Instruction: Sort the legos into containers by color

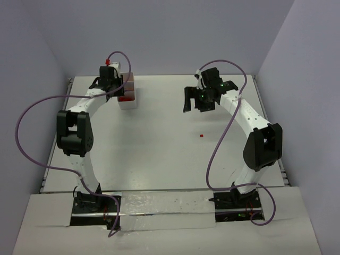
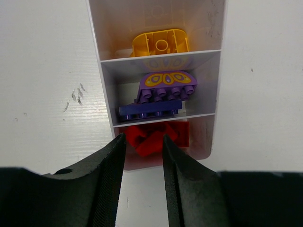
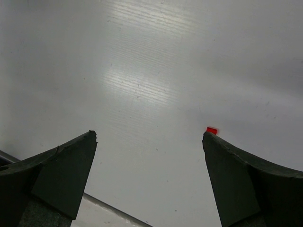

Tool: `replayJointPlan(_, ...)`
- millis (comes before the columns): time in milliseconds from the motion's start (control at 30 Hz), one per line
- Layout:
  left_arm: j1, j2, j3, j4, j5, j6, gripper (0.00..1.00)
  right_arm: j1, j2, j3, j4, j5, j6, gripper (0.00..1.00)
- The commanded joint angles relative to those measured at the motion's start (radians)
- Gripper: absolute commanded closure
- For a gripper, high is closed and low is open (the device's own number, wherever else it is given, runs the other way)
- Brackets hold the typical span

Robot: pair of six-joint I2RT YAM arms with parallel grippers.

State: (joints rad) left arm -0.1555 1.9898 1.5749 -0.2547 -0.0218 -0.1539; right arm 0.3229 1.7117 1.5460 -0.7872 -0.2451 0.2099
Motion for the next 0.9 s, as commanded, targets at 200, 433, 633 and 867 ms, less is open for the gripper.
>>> replayJointPlan(200,-0.009,-0.216,0.044,-0.012,0.097,0.034,0.57,0.002,-0.096,-0.179,0.036,0.237,-0.166,0.26)
replayJointPlan(433,-0.02,-0.376,-0.065,-0.034,0.205,0.081,0.57,0.002,-0.062,-0.295,0.055,0.326,-0.28,0.43)
replayJointPlan(633,-0.038,-0.464,-0.149,-0.023,0.165,0.045,0.57,0.002,0.001,-0.278,0.063,0.284,-0.16,0.46)
replayJointPlan(867,-0.038,-0.489,-0.166,-0.022,0.163,0.034,0.57,0.002,0.105,-0.226,0.046,0.241,-0.06,0.42)
